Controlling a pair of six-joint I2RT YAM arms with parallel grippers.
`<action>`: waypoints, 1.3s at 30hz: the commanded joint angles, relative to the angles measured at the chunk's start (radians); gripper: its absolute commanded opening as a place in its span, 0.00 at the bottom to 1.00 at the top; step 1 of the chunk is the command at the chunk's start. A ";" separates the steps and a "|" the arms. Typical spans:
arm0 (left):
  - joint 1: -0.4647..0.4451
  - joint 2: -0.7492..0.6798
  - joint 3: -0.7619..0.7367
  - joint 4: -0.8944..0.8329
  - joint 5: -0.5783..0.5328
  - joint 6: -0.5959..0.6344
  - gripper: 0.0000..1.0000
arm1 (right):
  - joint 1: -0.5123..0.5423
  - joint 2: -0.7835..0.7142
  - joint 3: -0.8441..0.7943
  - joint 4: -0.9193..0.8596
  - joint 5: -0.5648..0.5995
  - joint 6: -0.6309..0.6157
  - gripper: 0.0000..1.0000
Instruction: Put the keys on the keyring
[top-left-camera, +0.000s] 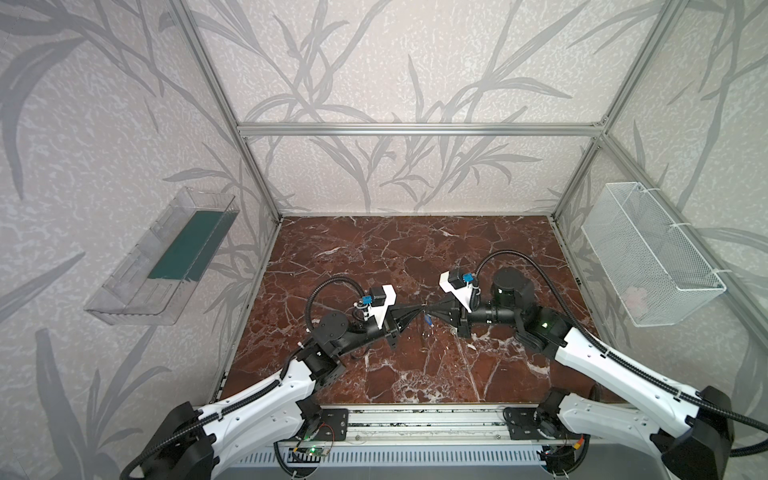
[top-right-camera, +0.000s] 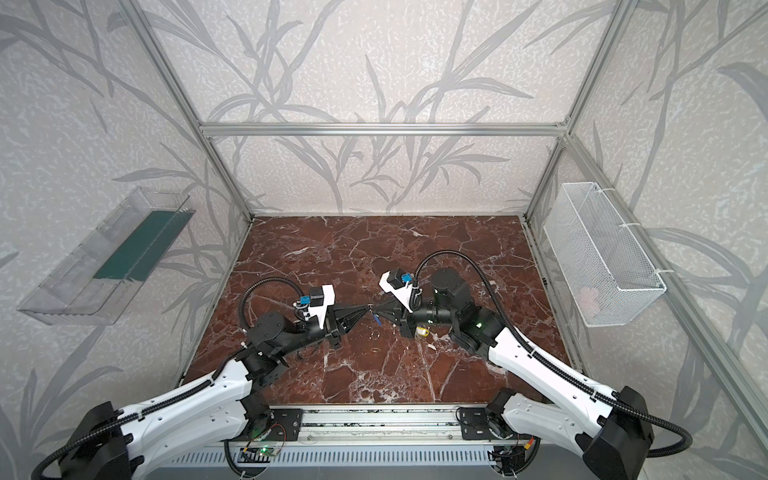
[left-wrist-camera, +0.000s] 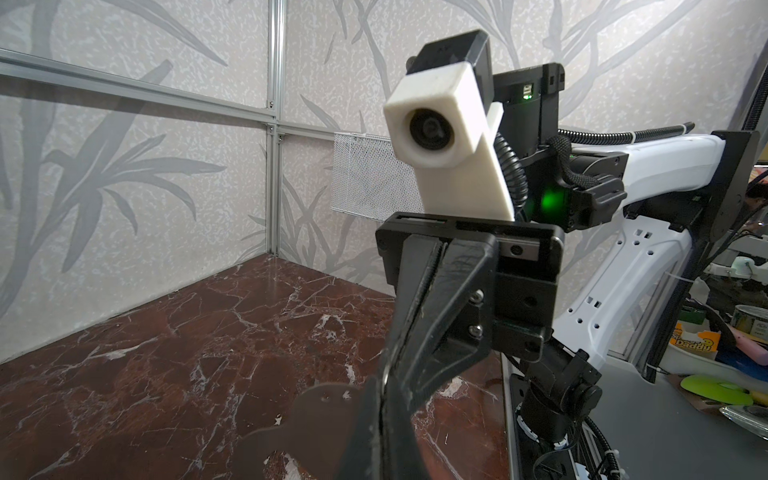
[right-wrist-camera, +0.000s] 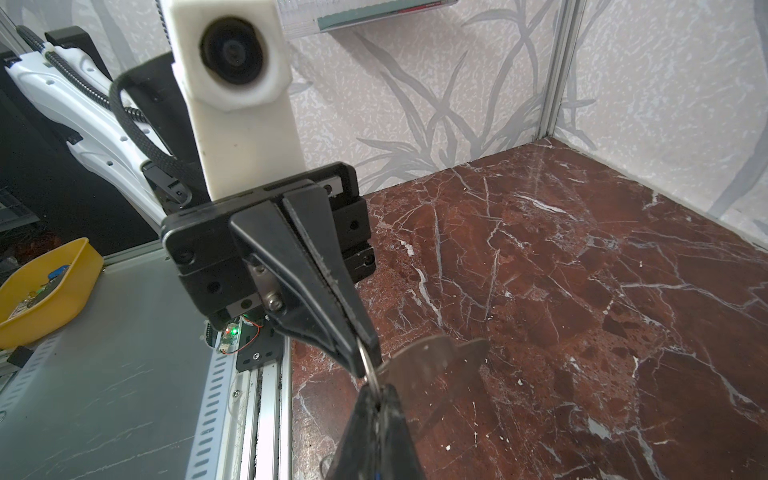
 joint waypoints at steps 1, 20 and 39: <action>-0.009 0.012 0.036 -0.015 0.001 -0.011 0.00 | 0.019 -0.002 0.059 0.004 -0.062 -0.045 0.00; -0.006 -0.231 0.120 -0.473 -0.049 0.146 0.23 | 0.030 0.095 0.283 -0.510 0.026 -0.282 0.00; -0.008 -0.060 0.256 -0.595 0.105 0.196 0.23 | 0.057 0.135 0.369 -0.589 0.054 -0.332 0.00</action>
